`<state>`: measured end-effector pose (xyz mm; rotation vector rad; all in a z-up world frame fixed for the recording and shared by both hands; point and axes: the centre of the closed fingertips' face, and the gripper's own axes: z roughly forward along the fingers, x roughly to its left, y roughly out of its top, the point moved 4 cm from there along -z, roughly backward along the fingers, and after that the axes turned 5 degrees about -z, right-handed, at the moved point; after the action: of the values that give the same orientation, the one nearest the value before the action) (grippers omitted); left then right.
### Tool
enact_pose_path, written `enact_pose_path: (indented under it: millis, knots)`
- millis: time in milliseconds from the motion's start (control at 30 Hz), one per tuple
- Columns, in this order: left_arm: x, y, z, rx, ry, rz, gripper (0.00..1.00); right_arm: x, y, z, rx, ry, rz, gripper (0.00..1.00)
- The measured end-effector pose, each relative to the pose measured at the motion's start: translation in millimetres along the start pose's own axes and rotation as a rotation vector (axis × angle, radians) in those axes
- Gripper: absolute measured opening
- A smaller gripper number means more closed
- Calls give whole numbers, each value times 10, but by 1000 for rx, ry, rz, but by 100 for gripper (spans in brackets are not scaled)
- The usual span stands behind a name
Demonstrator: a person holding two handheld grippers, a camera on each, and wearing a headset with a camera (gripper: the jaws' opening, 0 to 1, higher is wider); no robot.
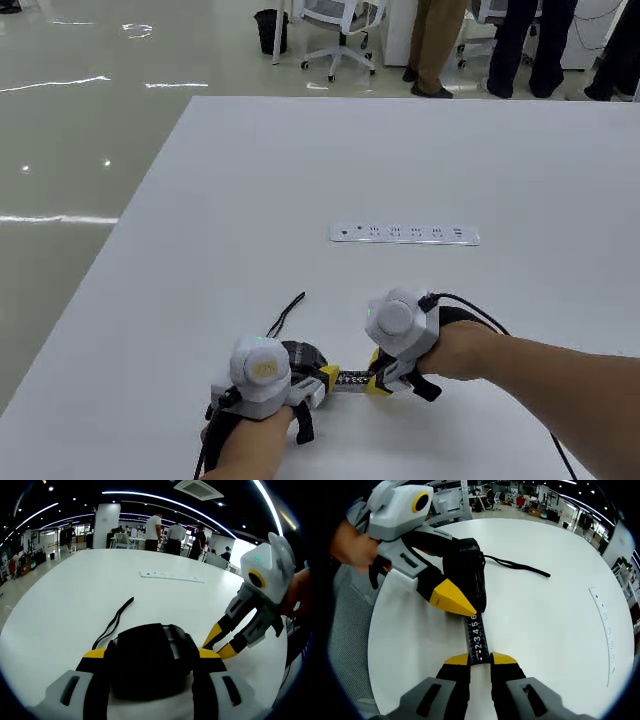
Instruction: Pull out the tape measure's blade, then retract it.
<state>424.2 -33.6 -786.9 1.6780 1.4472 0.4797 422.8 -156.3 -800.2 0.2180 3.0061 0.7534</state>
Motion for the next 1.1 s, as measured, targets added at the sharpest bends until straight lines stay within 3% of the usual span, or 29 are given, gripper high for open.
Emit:
enact_pose_path:
  millis: [1100]
  knots:
    - [15,6,-1,-11,-26,-16,63,44,293,160,-79,12,-19,15]
